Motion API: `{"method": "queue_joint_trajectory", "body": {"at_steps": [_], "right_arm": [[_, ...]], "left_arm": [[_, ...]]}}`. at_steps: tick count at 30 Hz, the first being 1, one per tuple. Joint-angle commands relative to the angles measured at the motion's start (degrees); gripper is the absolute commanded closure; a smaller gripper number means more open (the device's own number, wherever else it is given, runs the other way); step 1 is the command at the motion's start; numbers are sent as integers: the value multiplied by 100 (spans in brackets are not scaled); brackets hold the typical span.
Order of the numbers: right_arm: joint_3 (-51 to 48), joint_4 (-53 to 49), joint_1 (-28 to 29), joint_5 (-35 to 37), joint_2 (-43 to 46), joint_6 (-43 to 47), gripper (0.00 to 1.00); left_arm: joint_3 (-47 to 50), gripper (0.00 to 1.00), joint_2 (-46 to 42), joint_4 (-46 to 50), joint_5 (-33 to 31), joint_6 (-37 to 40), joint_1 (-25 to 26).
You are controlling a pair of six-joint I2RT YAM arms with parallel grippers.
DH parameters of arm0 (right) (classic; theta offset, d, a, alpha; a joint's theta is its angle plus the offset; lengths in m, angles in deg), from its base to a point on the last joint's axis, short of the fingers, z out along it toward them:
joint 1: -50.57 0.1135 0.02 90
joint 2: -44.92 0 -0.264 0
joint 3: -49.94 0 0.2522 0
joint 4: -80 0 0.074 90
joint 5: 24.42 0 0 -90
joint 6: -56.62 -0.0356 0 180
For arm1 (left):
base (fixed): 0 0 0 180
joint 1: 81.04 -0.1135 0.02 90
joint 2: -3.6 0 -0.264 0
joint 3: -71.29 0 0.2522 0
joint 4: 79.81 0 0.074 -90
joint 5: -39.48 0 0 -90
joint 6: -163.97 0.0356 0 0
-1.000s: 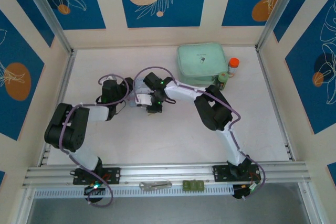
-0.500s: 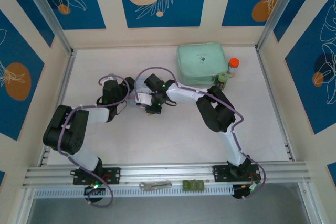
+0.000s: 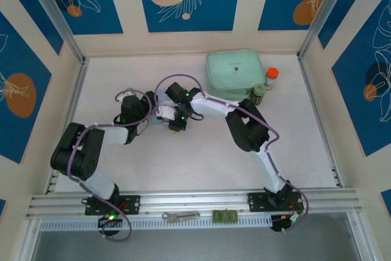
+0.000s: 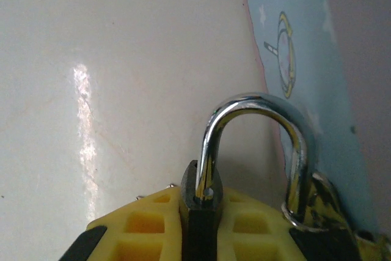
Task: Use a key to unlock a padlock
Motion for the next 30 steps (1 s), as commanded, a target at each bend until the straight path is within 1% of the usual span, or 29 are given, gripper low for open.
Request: {"method": "queue_joint_trajectory", "body": {"at_steps": [1,3,7,10,15,17,21,22,25,27,28,30], "right_arm": [[458,305,234,-289,-238,2,100],[336,360,209,-264,-230,-20,100],[32,524,146,-262,-112,-173,100],[-406,950,137,-219,88,-92,100],[-1423,2061,172,61,532,652,100],[-1532,2209,166,140,603,755,100],[-1427,2108,155,202,540,886,100],[-1371,2037,150,124,527,900,100],[-1105,1523,176,-437,470,1112,100],[-794,998,267,-603,355,1395,100],[-644,757,319,-539,270,1535,100],[-390,415,438,-68,54,1821,100]], "left_arm": [[90,37,9,-250,991,-302,478],[123,36,-70,-240,1012,-191,448],[75,34,-503,392,1025,263,228],[43,32,-753,754,1102,464,39],[-71,31,-889,1128,1433,652,-208],[-73,30,-957,1238,1509,716,-268],[-141,29,-1027,1541,1601,893,-304],[-146,29,-981,1506,1648,879,-312],[-175,30,-723,1252,1810,726,-313],[-232,30,-488,1010,1903,592,-296],[-287,30,-396,923,1947,547,-295],[-468,31,-223,831,1996,507,-261]]}}
